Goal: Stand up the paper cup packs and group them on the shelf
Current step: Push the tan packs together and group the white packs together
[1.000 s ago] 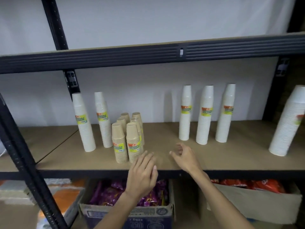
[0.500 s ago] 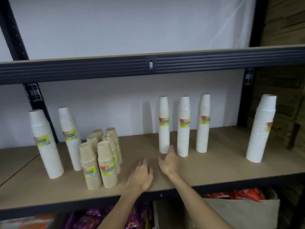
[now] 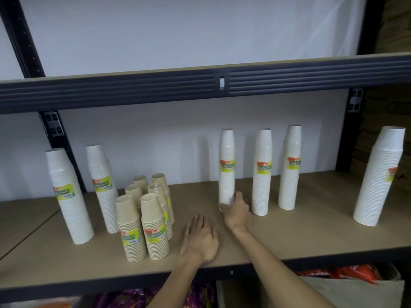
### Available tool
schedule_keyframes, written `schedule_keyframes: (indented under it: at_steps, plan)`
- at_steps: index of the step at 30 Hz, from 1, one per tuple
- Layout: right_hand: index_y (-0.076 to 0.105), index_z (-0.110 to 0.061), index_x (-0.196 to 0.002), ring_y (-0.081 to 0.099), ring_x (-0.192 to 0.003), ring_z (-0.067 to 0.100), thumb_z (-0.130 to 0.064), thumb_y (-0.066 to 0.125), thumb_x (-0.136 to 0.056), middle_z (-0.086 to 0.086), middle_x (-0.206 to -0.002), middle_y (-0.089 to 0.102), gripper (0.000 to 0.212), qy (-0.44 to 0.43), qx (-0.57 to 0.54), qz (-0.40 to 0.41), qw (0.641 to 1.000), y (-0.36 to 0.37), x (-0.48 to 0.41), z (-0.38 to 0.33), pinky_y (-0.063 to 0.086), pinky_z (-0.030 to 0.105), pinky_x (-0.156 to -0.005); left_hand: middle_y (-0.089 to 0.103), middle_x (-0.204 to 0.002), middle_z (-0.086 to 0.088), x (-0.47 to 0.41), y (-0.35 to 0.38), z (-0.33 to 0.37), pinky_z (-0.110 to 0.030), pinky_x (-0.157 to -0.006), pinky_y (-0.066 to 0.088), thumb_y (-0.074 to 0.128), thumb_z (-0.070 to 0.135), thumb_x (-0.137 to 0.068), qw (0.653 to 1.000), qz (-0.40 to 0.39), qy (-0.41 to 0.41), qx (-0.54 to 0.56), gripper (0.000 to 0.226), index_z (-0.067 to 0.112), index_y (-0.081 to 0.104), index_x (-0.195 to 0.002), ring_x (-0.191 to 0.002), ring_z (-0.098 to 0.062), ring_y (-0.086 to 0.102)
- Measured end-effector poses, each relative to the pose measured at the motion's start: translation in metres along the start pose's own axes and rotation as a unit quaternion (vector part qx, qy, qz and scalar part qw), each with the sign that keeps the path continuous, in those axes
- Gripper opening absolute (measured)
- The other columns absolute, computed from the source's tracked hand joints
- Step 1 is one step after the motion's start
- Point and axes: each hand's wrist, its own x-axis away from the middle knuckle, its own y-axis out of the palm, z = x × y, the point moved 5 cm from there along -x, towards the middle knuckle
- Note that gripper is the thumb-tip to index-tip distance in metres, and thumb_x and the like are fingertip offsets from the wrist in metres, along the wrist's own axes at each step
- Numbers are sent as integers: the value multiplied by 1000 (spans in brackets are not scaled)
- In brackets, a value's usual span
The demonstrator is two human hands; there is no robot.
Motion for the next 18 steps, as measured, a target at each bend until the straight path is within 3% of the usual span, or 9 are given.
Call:
schedule_keyframes:
  at_steps: [5, 9, 18]
  plan:
    - [48, -27, -107, 66, -97, 25, -48, 75, -72, -1, -103, 69, 49, -48, 8, -62, 997, 7, 4, 3, 55, 39, -78, 2, -164, -9, -1, 0, 0, -37, -122, -2, 20, 37, -101, 1000, 16, -20, -2, 66, 4, 4, -154, -151, -18, -3]
    - [44, -34, -99, 67, -96, 23, -63, 68, -59, -5, -100, 69, 55, -52, -12, -66, 996, 12, 5, 8, 57, 43, -78, 3, -164, -10, 1, 1, 0, -37, -122, -2, 20, 38, -100, 999, 19, -26, -4, 66, 3, 6, -154, -151, -20, -3]
    - [53, -25, -99, 68, -91, 22, -68, 68, -57, -4, -95, 70, 62, -61, 3, -80, 995, 7, 11, 3, 56, 41, -76, 5, -164, -10, 0, 1, -1, -36, -122, -1, 22, 39, -100, 999, 22, -25, -8, 66, 5, 7, -155, -151, -20, 0]
